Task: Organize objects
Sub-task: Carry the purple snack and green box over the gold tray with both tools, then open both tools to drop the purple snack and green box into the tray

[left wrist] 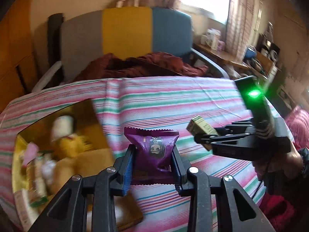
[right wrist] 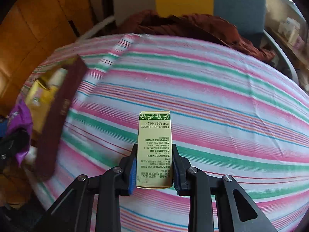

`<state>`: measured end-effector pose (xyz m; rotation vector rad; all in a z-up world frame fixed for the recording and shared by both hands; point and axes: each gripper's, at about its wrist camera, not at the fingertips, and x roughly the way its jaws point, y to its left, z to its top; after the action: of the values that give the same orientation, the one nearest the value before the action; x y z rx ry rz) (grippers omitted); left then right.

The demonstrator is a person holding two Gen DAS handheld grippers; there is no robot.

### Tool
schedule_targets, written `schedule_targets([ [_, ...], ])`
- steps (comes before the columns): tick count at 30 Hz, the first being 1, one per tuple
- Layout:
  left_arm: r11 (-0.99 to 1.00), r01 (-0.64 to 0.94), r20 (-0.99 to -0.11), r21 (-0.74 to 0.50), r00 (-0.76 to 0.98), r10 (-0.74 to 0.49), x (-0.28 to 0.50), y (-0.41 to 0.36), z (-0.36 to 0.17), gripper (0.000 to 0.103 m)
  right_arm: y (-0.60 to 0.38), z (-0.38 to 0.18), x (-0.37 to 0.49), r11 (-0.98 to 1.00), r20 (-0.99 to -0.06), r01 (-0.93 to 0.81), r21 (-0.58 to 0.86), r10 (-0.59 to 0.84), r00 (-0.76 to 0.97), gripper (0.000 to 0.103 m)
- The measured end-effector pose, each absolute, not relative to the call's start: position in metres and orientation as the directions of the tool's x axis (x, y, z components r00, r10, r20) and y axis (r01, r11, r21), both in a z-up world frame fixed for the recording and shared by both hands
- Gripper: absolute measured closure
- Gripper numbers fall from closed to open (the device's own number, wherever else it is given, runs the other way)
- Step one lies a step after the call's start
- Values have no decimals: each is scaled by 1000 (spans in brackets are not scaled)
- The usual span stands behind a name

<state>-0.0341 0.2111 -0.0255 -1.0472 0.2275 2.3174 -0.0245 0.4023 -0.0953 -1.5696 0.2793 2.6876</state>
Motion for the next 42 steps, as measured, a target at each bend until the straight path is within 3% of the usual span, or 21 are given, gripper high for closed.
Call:
schedule_targets([
  [8, -908, -402, -717, -117, -598, 357, -46, 112, -19, 68, 310, -44, -36, -972, -786, 54, 230, -219, -578, 73],
  [16, -951, -257, -728, -172, -618, 298, -60, 40, -31, 68, 230, -32, -40, -938, -746, 165, 306, -344, -571, 73],
  [22, -947, -256, -707, -194, -632, 316, -79, 35, -28, 67, 194, -37, -45, -930, -751, 177, 321, -364, -550, 72],
  [26, -951, -257, -703, -172, -645, 302, -90, 40, -28, 59, 188, -47, -52, -931, -762, 163, 327, -362, -537, 62],
  [34, -964, -212, -715, -163, -647, 263, -80, 28, -36, 46, 186, -54, -45, -929, -771, 164, 332, -368, -520, 61],
  [42, -975, -185, -695, -122, -686, 216, -61, 23, -26, 42, 170, -52, -50, -943, -780, 197, 269, -333, -530, 63],
])
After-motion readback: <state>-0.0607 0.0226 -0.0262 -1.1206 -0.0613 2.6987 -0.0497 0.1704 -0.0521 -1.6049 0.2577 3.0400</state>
